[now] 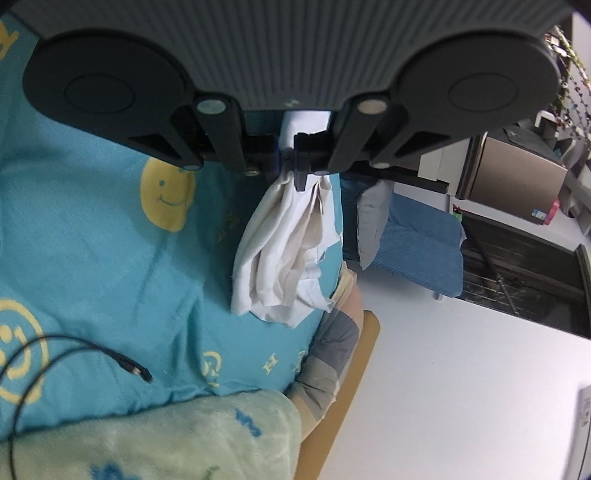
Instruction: Fold clothes
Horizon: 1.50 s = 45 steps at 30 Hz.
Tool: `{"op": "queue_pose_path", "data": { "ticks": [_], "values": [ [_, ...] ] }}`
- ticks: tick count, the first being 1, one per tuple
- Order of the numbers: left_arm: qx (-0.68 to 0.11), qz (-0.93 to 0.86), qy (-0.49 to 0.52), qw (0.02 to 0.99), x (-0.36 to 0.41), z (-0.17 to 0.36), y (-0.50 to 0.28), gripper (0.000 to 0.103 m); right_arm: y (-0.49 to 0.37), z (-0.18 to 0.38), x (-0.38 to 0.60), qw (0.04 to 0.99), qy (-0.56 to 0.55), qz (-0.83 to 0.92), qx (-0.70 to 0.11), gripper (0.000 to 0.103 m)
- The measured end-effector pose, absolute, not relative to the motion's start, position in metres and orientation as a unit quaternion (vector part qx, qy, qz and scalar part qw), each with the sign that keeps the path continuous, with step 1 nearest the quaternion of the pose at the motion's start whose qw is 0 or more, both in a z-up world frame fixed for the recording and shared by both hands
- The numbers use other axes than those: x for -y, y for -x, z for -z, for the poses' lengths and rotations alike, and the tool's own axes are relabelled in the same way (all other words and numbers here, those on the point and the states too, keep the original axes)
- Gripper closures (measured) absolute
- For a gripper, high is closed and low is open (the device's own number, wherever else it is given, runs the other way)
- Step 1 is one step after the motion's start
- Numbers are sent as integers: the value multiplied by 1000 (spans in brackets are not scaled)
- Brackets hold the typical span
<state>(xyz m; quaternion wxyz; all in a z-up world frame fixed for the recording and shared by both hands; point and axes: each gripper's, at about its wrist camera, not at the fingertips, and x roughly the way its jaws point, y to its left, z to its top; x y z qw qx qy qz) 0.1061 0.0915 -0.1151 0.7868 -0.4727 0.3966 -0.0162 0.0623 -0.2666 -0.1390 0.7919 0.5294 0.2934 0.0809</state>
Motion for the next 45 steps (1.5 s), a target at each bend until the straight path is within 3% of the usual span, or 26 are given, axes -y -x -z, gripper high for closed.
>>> {"op": "queue_pose_path", "data": {
  "ticks": [9,15,23,31,39,45],
  "values": [
    [-361,91,355,857,-72,-10,-90,98,-59,41,270,839,-463,-105,-266,94],
    [-380,128,327,856,-73,-44,-15,98,7,-6,272,856,-424,-130,-264,94],
    [-418,151,334,831,-83,-21,46,98,106,5,274,862,-418,-121,-260,94],
    [-434,123,339,826,-63,-6,-49,93,15,19,274,869,-415,-63,-261,93],
    [-448,74,299,839,-37,78,-164,93,-109,84,274,878,-370,-1,-304,93],
    [-470,76,261,840,-26,123,-201,93,-153,133,275,880,-335,0,-337,92]
  ]
}}
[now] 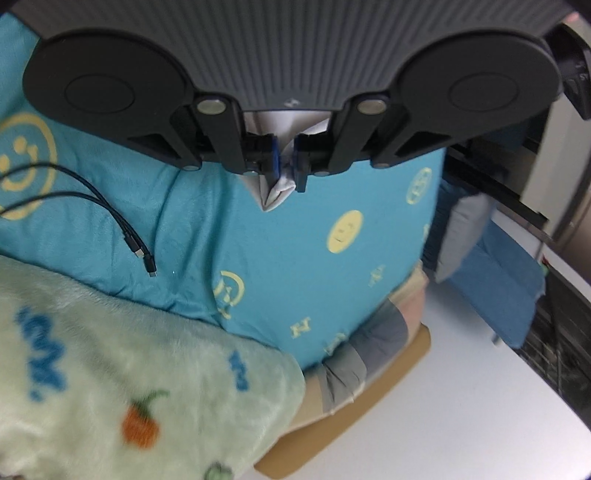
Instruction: Fold clothes
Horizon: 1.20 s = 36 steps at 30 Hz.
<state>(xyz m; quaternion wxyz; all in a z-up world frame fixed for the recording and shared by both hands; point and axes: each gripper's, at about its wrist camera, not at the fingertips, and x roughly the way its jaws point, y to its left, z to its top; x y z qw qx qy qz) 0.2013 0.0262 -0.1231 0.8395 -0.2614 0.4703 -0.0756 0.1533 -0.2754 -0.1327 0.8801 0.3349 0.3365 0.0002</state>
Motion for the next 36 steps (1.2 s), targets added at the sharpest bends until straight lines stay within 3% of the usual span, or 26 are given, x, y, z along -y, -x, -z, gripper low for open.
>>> {"op": "queue_pose_path", "data": {
  "ticks": [6,9,11,13,18,28,30,36],
  "values": [
    [-478,73,275,831,-28,131,-208,91,-168,143,266,891,-282,-7,-357,91],
    [-478,84,260,835,-26,125,-200,63,-164,140,267,886,-289,-22,-363,84],
    [-476,91,260,835,-24,116,-188,35,-158,137,270,875,-314,-41,-365,45],
    [-470,101,259,837,-24,104,-170,24,-146,132,271,866,-339,-61,-362,26],
    [-469,141,287,824,-29,79,-117,17,-98,116,268,845,-389,-82,-357,25],
    [-569,99,457,677,-58,145,-76,16,-21,132,254,786,-471,-84,-392,25],
    [-572,70,482,661,-65,160,-79,18,-20,146,251,771,-481,-69,-412,25],
    [-535,16,551,640,-83,181,-86,38,-31,178,252,741,-510,-23,-436,26]
  ]
}}
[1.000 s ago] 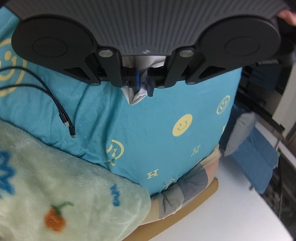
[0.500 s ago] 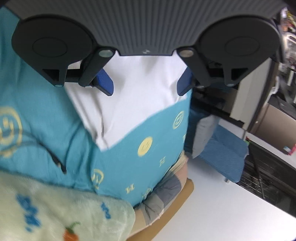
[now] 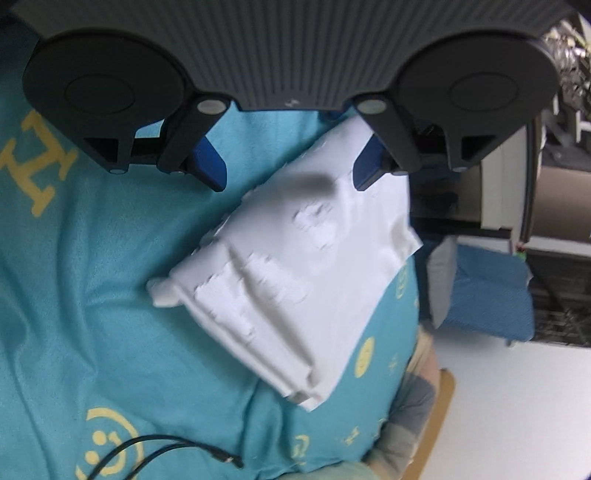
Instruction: Fold clothes
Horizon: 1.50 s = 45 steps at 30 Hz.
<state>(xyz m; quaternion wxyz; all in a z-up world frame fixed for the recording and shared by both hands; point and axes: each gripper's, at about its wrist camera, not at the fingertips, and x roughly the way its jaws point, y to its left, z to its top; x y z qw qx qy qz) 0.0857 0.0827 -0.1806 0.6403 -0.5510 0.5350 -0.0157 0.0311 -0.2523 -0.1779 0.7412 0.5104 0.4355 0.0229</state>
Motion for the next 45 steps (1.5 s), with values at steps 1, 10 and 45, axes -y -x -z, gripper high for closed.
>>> {"op": "queue_pose_path", "data": {
  "ticks": [1,10,45],
  "values": [
    [-532,9,556,639,-85,182,-87,46,-33,179,253,746,-507,-17,-432,26],
    [-511,-5,570,643,-86,182,-82,82,-41,179,255,775,-476,3,-416,27],
    [-481,67,502,715,-72,74,-81,90,-16,114,275,801,-515,-19,-303,86]
  ]
}}
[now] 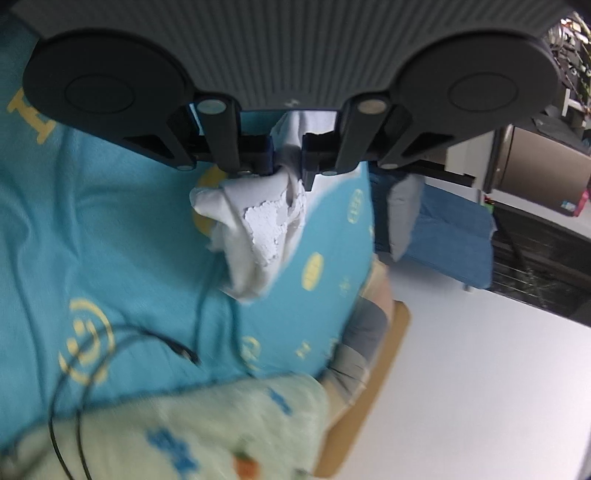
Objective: Fold clothes
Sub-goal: 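Grasp the folded shirt corners with both grippers and lift it, then carry the lifted shirt with both grippers toward the pink blanket beside the bed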
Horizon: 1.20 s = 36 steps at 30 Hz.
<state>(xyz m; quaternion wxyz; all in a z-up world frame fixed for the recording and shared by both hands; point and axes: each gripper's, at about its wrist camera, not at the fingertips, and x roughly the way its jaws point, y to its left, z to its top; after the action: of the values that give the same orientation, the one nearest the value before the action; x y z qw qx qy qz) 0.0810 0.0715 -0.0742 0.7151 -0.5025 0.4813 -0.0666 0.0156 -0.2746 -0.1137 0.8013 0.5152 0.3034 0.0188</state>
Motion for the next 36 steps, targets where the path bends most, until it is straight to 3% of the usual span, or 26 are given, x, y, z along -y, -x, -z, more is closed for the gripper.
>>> {"op": "queue_pose_path", "data": {
  "ticks": [11,21,24,29,33,36],
  "values": [
    [-494,149,434,739,71,-29,-137,90,-21,20,380,825,-498,7,-267,87],
    [-416,347,406,736,297,-138,-200,90,-40,-145,544,908,-384,106,-126,87],
    [-392,387,361,753,359,-138,-200,89,-26,-168,575,925,-338,148,-93,87],
    [-391,427,287,763,418,-69,-177,89,0,-116,595,926,-284,226,-107,86],
    [-419,425,221,771,422,-2,-144,90,29,-30,605,889,-349,239,-175,86],
    [-410,436,179,781,411,17,-118,90,51,8,603,870,-384,232,-204,86]
  ]
}}
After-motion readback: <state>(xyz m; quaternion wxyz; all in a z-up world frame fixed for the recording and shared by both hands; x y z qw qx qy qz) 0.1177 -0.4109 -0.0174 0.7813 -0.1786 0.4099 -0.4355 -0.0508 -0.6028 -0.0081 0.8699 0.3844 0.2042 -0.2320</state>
